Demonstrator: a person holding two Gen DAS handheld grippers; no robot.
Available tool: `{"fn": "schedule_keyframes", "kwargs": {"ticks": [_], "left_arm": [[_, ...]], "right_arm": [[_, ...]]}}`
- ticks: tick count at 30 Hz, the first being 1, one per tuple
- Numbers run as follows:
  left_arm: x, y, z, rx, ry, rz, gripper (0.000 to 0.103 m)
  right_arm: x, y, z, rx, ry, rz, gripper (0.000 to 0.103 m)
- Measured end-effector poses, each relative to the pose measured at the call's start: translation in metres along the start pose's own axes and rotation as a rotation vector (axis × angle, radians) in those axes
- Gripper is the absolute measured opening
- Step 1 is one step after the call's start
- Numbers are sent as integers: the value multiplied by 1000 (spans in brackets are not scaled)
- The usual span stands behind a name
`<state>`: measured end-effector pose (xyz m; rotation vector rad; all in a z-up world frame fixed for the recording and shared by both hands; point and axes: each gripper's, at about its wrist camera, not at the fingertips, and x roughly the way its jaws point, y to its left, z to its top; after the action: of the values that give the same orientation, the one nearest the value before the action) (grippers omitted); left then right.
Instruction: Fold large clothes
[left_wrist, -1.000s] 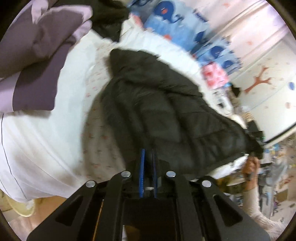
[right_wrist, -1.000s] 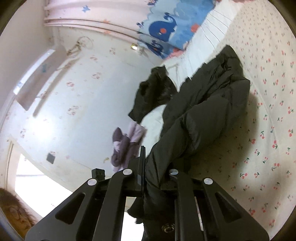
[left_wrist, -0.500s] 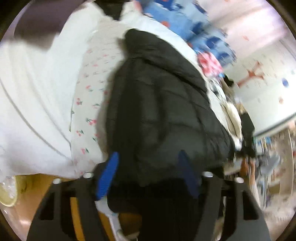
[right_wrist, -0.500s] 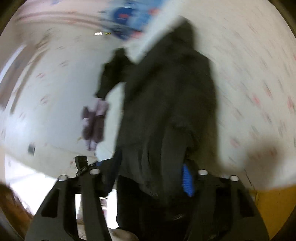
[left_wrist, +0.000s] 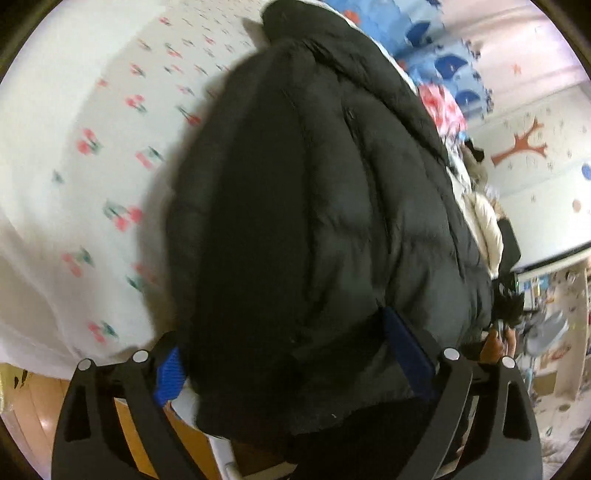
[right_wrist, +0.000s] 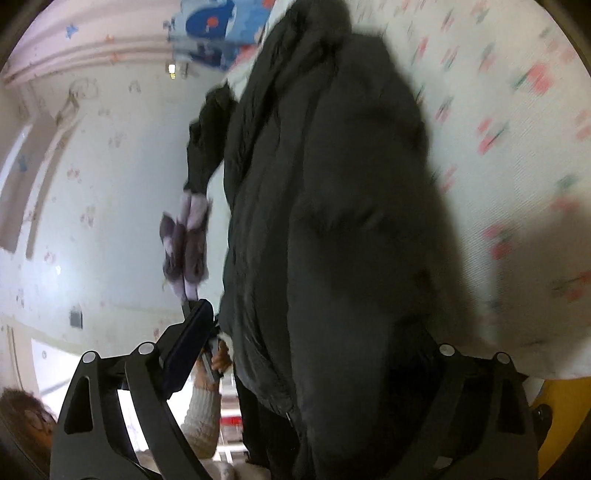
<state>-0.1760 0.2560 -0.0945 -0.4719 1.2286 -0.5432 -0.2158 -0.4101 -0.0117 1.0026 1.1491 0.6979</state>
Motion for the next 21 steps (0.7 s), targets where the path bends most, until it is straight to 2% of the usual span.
{"fn": "schedule_keyframes", "kwargs": {"ticks": [1,2,4,7,11,13,14,15,16,17,18,19,20,21], "left_arm": [[-2,-3,-2,-18,4,-26,56],[-4,-4,-1,-40,4,-40,32],[-22,-13,2,-60,-42,-50,14],[-61,-46,7,-14,-107,-90,9],[-116,-97,0,84,-181,-163,8],[-135,-112,-12,127,-179,-191,8],[-144,-117,-21,153,-171,-198,8],[-152,-122,-35,199,-142,-195,8],[-156,-122,-47,251,-100,-185,8],[-155,-121,-60,305,-44,-171,12],[-150,-110,-78,346,54,-152,15],[-147,-98,-85,344,100,-134,16],[-146,-80,-93,320,133,-99,16],[-147,-67,-95,295,140,-72,16]], "right_arm": [[3,4,-3,-28,-11,2,73],[6,10,-4,-51,-34,16,44],[4,23,-1,-64,-96,50,19],[-12,62,4,-144,-191,107,13],[-46,118,3,-254,-251,185,12],[-67,136,-6,-298,-254,195,12],[-75,140,-13,-316,-224,193,12],[-80,140,-21,-335,-151,173,15],[-87,136,-28,-351,-102,127,19],[-91,128,-38,-354,-48,53,35],[-95,110,-50,-324,26,-47,49],[-101,94,-57,-290,51,-129,68],[-112,75,-63,-239,46,-228,69],[-125,57,-67,-168,30,-286,69]]}}
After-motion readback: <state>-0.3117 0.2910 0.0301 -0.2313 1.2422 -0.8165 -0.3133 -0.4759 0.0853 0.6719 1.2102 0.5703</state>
